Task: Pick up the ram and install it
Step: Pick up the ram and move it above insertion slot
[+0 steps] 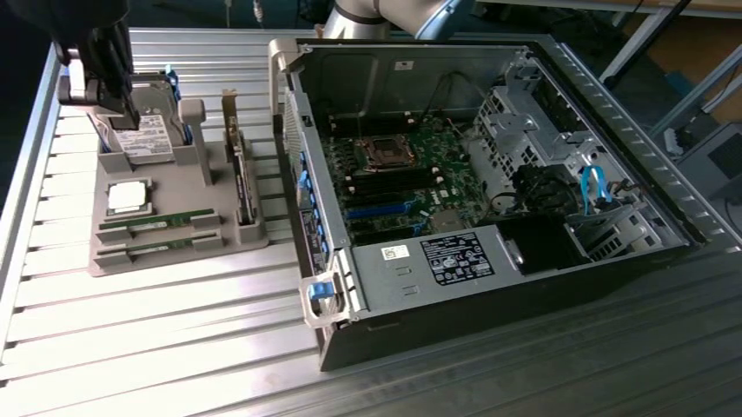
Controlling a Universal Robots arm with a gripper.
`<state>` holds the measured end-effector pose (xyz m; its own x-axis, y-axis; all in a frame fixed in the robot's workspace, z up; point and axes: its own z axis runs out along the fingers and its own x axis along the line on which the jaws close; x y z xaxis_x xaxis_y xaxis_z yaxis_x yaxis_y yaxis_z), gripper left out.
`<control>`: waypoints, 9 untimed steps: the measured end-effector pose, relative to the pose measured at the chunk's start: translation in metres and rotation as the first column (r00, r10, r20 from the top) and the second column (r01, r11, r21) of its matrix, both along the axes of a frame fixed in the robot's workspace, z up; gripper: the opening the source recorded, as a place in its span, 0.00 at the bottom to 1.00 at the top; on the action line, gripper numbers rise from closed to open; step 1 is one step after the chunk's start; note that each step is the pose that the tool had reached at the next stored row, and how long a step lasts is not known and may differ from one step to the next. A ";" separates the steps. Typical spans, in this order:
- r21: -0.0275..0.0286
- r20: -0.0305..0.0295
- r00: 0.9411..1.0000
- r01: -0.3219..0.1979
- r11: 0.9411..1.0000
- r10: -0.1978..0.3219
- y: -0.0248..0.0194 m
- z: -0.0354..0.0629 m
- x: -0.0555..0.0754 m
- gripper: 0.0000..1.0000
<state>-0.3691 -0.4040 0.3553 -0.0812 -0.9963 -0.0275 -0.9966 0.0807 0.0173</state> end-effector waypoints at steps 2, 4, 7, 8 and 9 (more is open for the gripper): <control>0.000 0.000 1.000 -0.001 1.000 0.001 0.0000 -0.0014 0.000 0.10; 0.000 0.000 1.000 -0.002 1.000 0.002 0.0000 -0.0028 0.000 0.10; 0.000 0.001 1.000 -0.004 1.000 0.004 0.0000 -0.0054 0.000 0.10; 0.000 0.001 1.000 -0.005 1.000 0.005 0.0000 -0.0064 0.000 0.10; 0.000 0.001 1.000 -0.005 1.000 0.005 0.0000 -0.0072 0.000 0.10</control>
